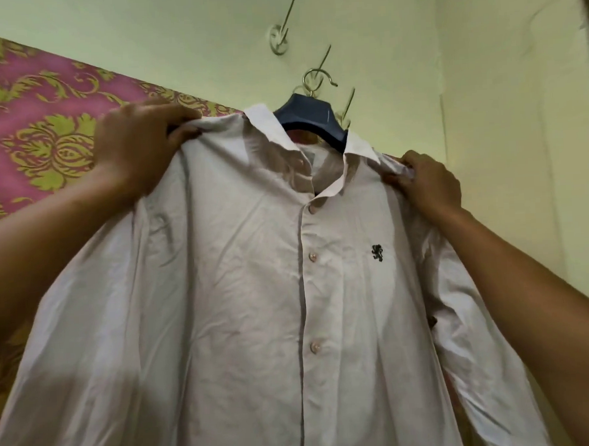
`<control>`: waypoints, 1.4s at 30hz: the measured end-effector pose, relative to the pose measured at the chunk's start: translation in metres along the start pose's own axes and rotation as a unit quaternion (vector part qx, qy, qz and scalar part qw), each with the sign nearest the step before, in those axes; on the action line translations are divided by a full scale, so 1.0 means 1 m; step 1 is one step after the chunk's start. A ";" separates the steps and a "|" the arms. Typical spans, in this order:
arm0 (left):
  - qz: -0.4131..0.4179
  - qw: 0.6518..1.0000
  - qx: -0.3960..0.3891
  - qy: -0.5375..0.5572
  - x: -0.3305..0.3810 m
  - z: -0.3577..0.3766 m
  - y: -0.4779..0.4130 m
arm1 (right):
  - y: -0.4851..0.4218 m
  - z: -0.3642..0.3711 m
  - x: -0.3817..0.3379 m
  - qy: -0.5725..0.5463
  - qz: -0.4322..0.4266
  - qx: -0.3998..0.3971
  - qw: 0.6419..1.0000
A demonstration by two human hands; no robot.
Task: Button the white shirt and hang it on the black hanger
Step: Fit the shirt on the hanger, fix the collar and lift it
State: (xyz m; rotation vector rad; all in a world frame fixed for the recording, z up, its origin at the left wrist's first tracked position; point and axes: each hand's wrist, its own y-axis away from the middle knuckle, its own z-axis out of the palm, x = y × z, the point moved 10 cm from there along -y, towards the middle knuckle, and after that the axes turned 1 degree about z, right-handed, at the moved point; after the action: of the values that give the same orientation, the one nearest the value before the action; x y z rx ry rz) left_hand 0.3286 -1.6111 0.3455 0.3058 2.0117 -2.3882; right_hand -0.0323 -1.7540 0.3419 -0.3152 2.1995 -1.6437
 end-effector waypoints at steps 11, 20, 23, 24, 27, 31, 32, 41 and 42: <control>0.075 0.996 0.003 -0.051 0.013 0.005 -0.002 | -0.003 0.046 0.016 -0.126 -0.027 -0.041 0.991; 0.062 0.991 -0.048 -0.111 0.036 0.014 0.010 | -0.008 0.060 0.012 -0.011 -0.014 -0.025 1.000; 0.134 0.976 -0.101 -0.141 0.068 0.024 0.013 | -0.003 0.058 -0.006 -0.031 -0.038 0.003 0.999; 0.163 0.967 -0.119 -0.155 0.079 0.031 0.014 | 0.001 0.055 -0.017 -0.046 -0.063 0.014 0.997; 0.218 0.945 -0.166 -0.180 0.107 0.054 0.016 | 0.013 0.056 -0.051 -0.058 -0.118 -0.004 0.991; 0.259 0.904 -0.254 -0.225 0.128 0.095 0.033 | 0.023 0.081 -0.070 -0.035 -0.146 -0.069 0.986; 0.258 0.898 -0.274 -0.229 0.129 0.104 0.039 | 0.024 0.087 -0.070 -0.037 -0.144 -0.080 0.986; 0.177 0.922 -0.293 -0.181 0.117 0.124 0.071 | 0.055 0.110 -0.074 -0.074 -0.117 -0.112 0.984; 0.166 0.927 -0.286 -0.178 0.119 0.122 0.079 | 0.067 0.112 -0.072 -0.078 -0.114 -0.098 0.985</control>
State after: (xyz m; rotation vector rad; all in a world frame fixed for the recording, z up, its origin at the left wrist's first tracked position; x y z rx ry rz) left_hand 0.2043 -1.7297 0.2695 0.1642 2.1438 -1.4526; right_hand 0.0830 -1.8033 0.2618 -0.7508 2.2756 -1.4547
